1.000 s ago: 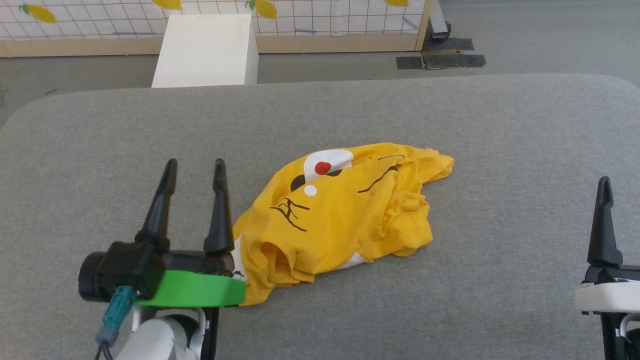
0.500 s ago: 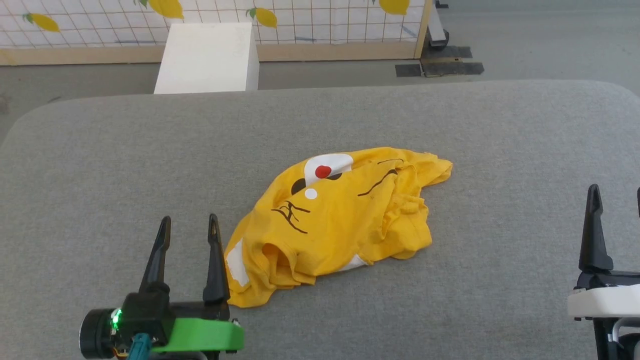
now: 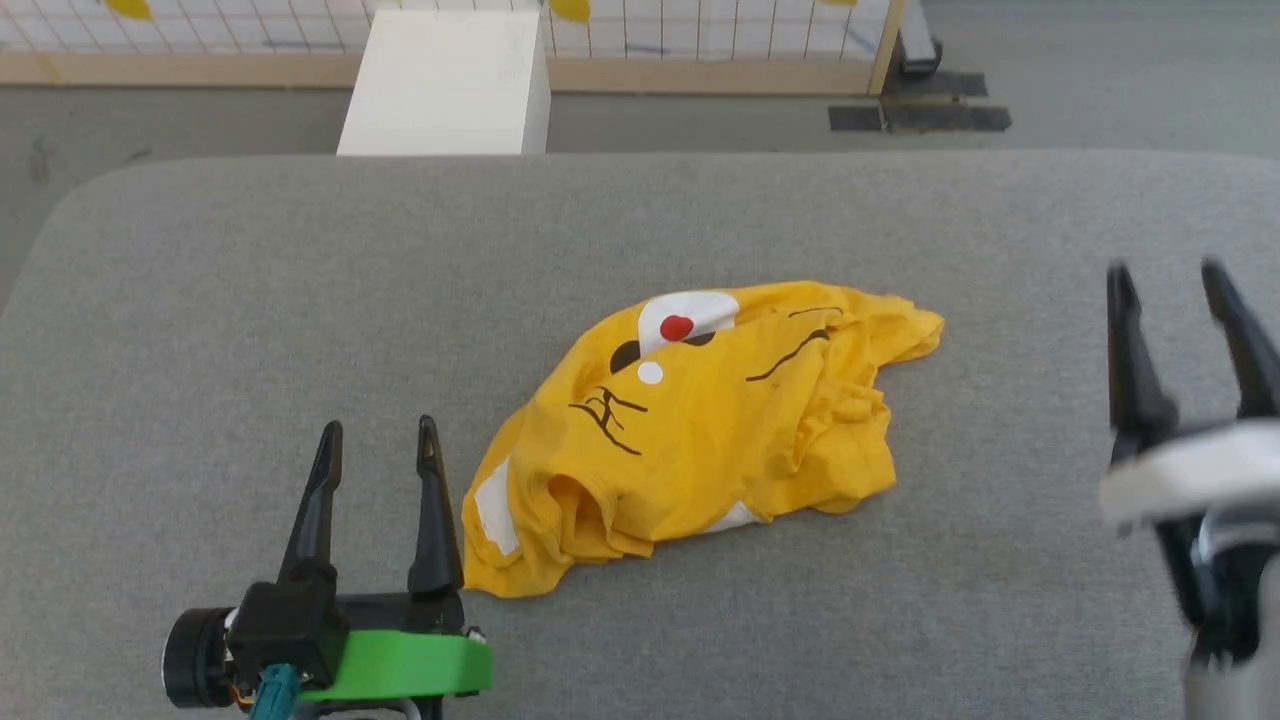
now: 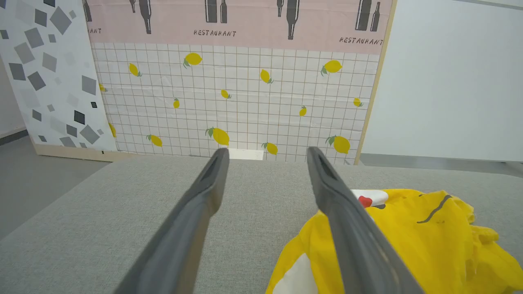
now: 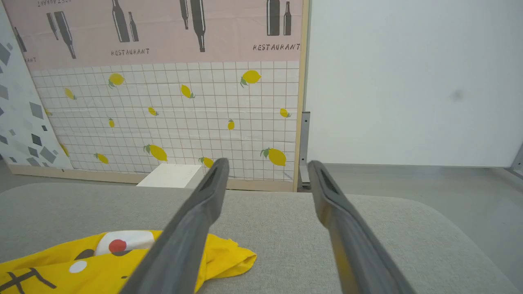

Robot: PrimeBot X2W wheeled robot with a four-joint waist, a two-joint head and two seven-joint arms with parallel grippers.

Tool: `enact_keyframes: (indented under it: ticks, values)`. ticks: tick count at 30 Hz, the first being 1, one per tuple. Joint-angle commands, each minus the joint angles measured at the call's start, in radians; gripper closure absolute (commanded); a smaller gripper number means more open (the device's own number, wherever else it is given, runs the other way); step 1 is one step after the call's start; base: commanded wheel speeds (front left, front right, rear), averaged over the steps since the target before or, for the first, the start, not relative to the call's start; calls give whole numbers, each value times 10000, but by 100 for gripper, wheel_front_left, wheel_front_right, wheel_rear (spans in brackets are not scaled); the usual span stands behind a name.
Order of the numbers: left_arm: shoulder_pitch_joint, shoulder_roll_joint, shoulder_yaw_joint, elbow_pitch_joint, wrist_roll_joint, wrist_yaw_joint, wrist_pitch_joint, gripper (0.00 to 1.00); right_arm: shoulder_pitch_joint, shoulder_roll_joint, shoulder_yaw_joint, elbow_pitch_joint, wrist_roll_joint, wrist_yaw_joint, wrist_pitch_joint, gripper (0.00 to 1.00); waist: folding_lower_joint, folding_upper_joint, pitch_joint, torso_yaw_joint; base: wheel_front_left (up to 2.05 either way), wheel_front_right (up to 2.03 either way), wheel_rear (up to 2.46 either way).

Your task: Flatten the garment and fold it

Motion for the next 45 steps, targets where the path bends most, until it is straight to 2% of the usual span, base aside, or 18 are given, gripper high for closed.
enact_keyframes:
  ticks: [1, 9, 15, 21, 28, 29, 30, 31, 39, 45]
  values:
    - [-151, -129, 58, -33, 128, -105, -50, 0, -645, -238, 98, 70, 341, -17, 564, 0, 0, 0, 411, 145, 0, 0, 0]
    - [-645, -534, 162, -75, 472, -365, -51, 0, -3354, -1172, 857, 1304, 1804, -17, 3728, 0, 0, 0, 1578, 576, 0, 0, 0]
    - [-1083, -716, 12, -36, 613, -498, -51, 0, -4556, -1972, 1373, 2658, 2043, -17, 5196, 0, 0, 0, 2371, 1071, 0, 0, 0]
    - [-1404, -806, -197, 21, 617, -541, -51, 0, -4714, -2707, 1934, 3741, 2264, -17, 6558, 0, 0, 0, 2853, 1599, 0, 0, 0]
    - [-1432, -836, -322, 45, 618, -501, -51, 0, -4292, -3385, 2630, 4276, 2790, -17, 7272, 0, 0, 0, 2990, 1980, 0, 0, 0]
    - [-1414, -838, -334, 57, 618, -508, -51, 0, -4195, -3475, 2721, 4388, 2833, -17, 7460, 47, 0, 0, 2971, 2009, 0, 0, 0]
    - [-1399, -839, -341, 67, 617, -514, -51, 0, -4132, -3537, 2718, 4474, 2800, -17, 7561, 78, 0, 0, 2947, 2027, 0, 0, 0]
    - [-1379, -840, -346, 83, 614, -524, -51, 0, -4074, -3598, 2748, 4519, 2730, -17, 7604, 100, 0, 0, 2907, 2048, 0, 0, 0]
    - [-1181, -844, -292, 228, 544, -571, -51, 0, -4414, -3954, 2998, 4116, 2396, -17, 6394, 100, 0, 0, 2164, 2070, 0, 0, 0]
    - [-1009, -845, -308, 59, 465, -572, -51, 0, -6077, -4409, 3246, 3593, 2237, -17, 5711, 100, 0, 0, 2038, 2189, 0, 0, 0]
